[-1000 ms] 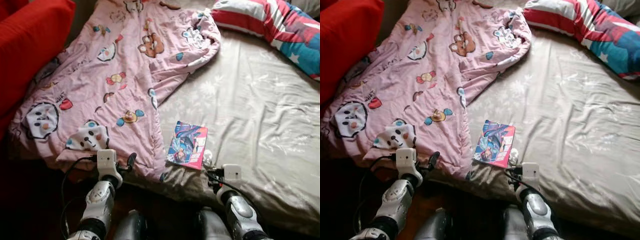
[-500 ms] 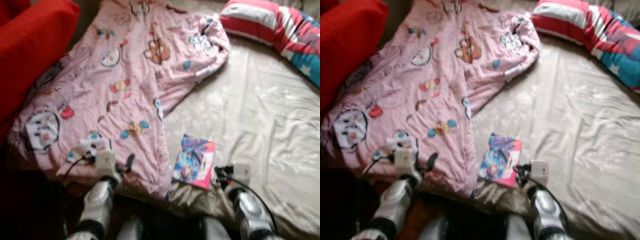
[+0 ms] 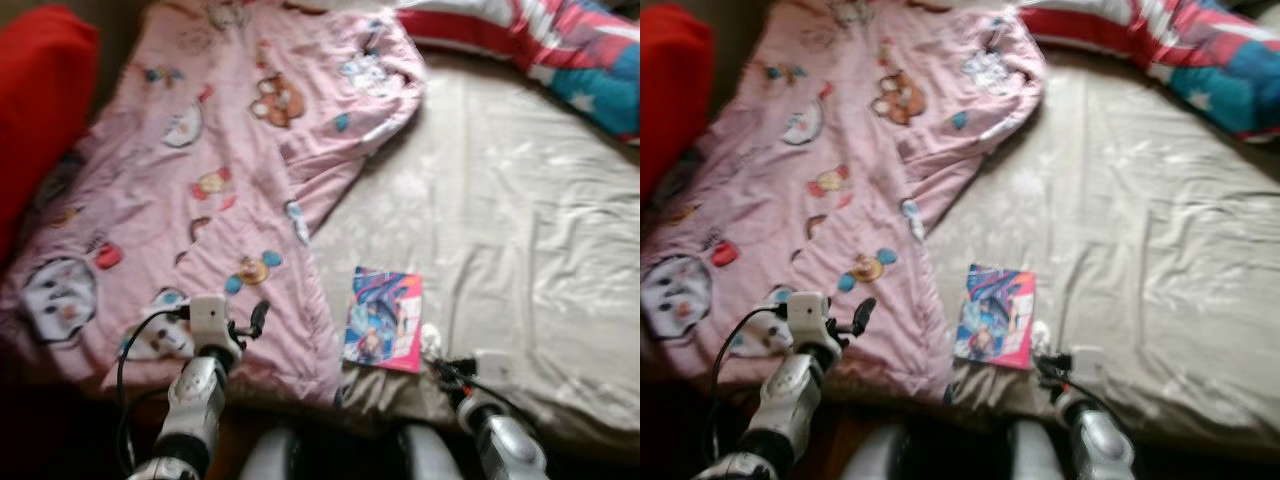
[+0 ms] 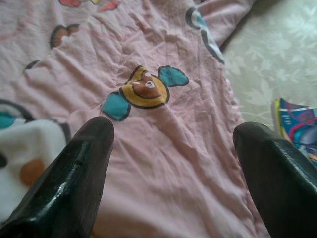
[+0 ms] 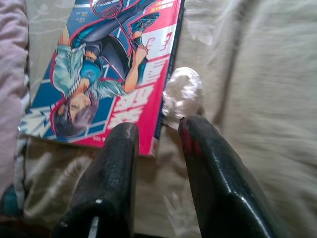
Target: Clean up the room
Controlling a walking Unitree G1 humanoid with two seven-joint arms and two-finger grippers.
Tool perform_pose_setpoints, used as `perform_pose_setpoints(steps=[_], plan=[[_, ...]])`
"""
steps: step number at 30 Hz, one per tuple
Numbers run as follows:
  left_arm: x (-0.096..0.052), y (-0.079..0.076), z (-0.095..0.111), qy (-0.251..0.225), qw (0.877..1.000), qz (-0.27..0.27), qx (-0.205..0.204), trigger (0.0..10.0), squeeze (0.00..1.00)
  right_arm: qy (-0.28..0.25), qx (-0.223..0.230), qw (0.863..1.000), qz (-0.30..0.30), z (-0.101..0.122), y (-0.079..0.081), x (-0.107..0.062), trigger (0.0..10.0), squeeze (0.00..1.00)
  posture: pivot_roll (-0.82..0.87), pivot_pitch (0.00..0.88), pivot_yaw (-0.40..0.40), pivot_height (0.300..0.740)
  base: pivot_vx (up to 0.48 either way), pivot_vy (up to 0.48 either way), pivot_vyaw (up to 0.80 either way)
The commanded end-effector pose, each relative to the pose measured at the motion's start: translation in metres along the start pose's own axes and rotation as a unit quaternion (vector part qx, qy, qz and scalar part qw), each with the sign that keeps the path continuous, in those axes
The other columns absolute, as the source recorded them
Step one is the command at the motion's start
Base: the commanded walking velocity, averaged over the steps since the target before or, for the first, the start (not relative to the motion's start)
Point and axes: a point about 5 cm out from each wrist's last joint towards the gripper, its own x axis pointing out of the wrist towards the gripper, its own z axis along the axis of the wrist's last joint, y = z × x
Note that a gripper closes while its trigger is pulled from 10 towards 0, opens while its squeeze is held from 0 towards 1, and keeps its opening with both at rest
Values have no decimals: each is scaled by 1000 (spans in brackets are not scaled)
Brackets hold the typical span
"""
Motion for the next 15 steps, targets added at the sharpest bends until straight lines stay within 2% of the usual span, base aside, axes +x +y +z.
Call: perform_pose_setpoints(steps=[1, 5, 8, 11, 15], plan=[[-6, 3, -9, 17, 1000, 6, -4, 10000, 0, 11, 0, 1000, -3, -10, 3, -5, 10000, 0, -114, 255, 63, 671, 0, 0, 0], [-6, 2, -9, 14, 1000, 5, -5, 10000, 0, -9, -20, 1000, 14, 3, 7, 2, 10000, 0, -118, 253, 62, 671, 0, 0, 0], [-5, 1, -7, 11, 1000, 5, -5, 10000, 0, -14, -21, 1000, 13, 6, 7, 4, 10000, 0, -118, 253, 62, 671, 0, 0, 0], [-4, 0, -4, 2, 1000, 3, -6, 10000, 0, -43, -24, 999, 14, 22, 13, 12, 10000, 0, -118, 256, 63, 671, 0, 0, 0], [-3, 0, -3, 1, 1000, 2, -6, 10000, 0, -55, -26, 998, 12, 31, 14, 16, 10000, 0, -119, 256, 63, 671, 0, 0, 0]])
